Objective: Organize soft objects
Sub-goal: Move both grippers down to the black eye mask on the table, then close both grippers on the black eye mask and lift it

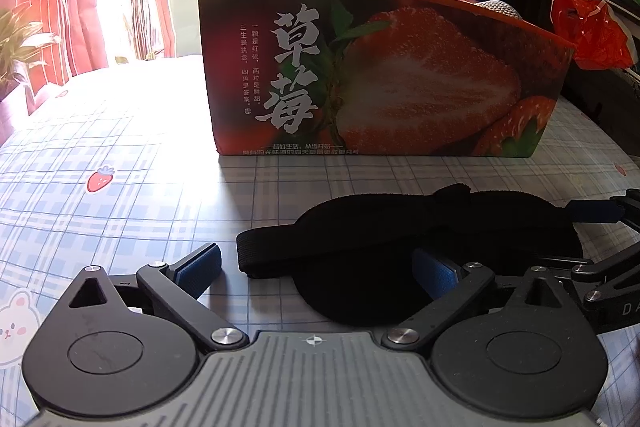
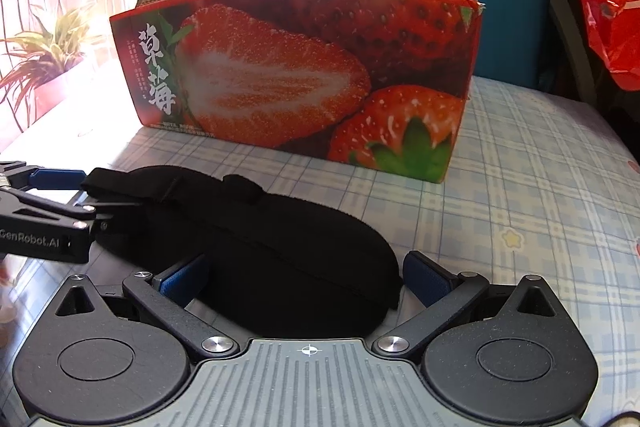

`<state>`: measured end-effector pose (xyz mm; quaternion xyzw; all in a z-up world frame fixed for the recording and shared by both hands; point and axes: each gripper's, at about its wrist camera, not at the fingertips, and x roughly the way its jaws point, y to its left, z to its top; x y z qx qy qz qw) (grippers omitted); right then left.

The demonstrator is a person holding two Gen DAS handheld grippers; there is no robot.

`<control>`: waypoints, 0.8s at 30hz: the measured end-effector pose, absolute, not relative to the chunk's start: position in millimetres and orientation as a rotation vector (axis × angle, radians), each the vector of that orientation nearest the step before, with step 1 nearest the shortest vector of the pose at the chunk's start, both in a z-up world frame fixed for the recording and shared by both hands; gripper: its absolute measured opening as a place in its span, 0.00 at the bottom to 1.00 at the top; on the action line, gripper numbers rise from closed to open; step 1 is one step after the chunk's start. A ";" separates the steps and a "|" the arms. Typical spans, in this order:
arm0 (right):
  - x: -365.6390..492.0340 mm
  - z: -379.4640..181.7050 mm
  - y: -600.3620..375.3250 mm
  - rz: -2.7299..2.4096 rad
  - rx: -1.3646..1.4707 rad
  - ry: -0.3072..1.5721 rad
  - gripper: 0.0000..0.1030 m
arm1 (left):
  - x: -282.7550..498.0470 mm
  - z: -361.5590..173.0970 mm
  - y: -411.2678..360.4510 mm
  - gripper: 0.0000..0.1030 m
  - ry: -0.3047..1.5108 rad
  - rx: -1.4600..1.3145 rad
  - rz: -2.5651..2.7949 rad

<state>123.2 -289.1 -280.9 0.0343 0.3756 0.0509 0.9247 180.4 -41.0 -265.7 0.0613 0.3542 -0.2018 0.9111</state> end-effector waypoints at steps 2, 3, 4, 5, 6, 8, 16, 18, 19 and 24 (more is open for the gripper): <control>118.4 -280.6 -288.4 0.090 0.077 0.771 1.00 | 179.0 -265.2 -40.6 0.94 0.725 0.126 -0.408; 116.1 -280.9 -288.1 0.089 0.078 0.771 1.00 | 178.5 -264.9 -40.6 0.93 0.722 0.125 -0.405; 114.8 -281.2 -288.0 0.089 0.075 0.771 1.00 | 178.3 -264.8 -40.3 0.91 0.720 0.123 -0.403; 114.0 -281.5 -288.3 0.089 0.072 0.771 0.99 | 176.7 -264.0 -40.7 0.88 0.717 0.122 -0.400; 113.5 -281.5 -288.2 0.090 0.074 0.771 0.99 | 175.4 -263.6 -41.1 0.86 0.713 0.122 -0.398; 113.1 -281.1 -287.5 0.080 0.076 0.771 0.97 | 172.3 -262.6 -42.2 0.79 0.705 0.125 -0.401; 112.4 -276.1 -283.5 0.133 0.095 0.750 0.64 | 162.5 -259.4 -44.2 0.47 0.683 0.132 -0.449; 112.2 -274.4 -285.9 0.156 0.128 0.747 0.52 | 162.3 -258.7 -41.7 0.40 0.687 0.112 -0.453; 112.0 -273.6 -286.3 0.166 0.140 0.746 0.47 | 162.3 -258.3 -40.4 0.34 0.690 0.102 -0.459; 106.9 -265.9 -280.5 0.195 0.119 0.704 0.24 | 158.5 -254.9 -38.0 0.24 0.686 0.098 -0.469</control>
